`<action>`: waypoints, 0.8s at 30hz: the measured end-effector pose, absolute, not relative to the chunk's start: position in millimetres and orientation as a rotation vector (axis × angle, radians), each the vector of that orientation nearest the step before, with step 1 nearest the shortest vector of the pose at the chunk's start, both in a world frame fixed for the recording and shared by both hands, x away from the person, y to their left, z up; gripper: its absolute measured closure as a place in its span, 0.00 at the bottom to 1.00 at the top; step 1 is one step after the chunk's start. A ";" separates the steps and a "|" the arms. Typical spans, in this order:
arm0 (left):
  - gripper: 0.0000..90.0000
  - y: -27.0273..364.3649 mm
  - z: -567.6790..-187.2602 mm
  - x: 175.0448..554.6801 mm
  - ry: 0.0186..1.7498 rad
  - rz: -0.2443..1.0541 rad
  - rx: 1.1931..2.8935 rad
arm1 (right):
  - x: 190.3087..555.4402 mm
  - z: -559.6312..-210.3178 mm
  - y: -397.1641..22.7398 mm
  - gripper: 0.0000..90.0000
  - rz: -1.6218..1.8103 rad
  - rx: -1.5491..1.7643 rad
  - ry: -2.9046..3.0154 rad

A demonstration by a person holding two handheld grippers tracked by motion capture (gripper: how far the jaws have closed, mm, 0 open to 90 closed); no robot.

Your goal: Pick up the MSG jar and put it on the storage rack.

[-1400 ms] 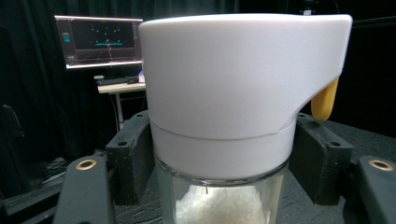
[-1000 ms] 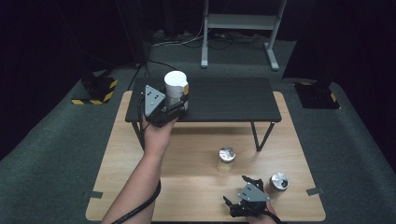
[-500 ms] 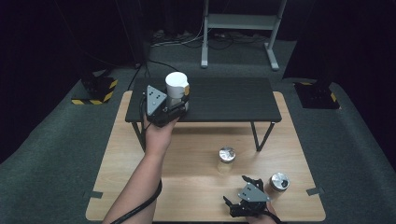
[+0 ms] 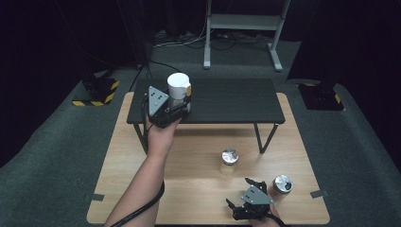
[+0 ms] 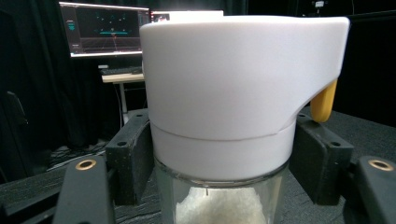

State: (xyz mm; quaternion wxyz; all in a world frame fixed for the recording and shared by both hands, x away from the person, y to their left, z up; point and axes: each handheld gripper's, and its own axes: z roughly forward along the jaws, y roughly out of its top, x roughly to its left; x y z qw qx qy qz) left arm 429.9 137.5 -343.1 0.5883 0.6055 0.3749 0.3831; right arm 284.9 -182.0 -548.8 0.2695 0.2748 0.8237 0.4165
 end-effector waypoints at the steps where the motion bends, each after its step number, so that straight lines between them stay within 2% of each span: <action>1: 0.34 137.7 -343.0 430.2 0.871 0.893 1.414 | 284.9 -548.8 -182.0 0.00 1.123 0.741 2.221; 24: 0.33 139.8 -343.1 430.4 0.864 0.875 1.416 | 284.4 -548.9 -181.6 0.00 1.117 0.740 2.222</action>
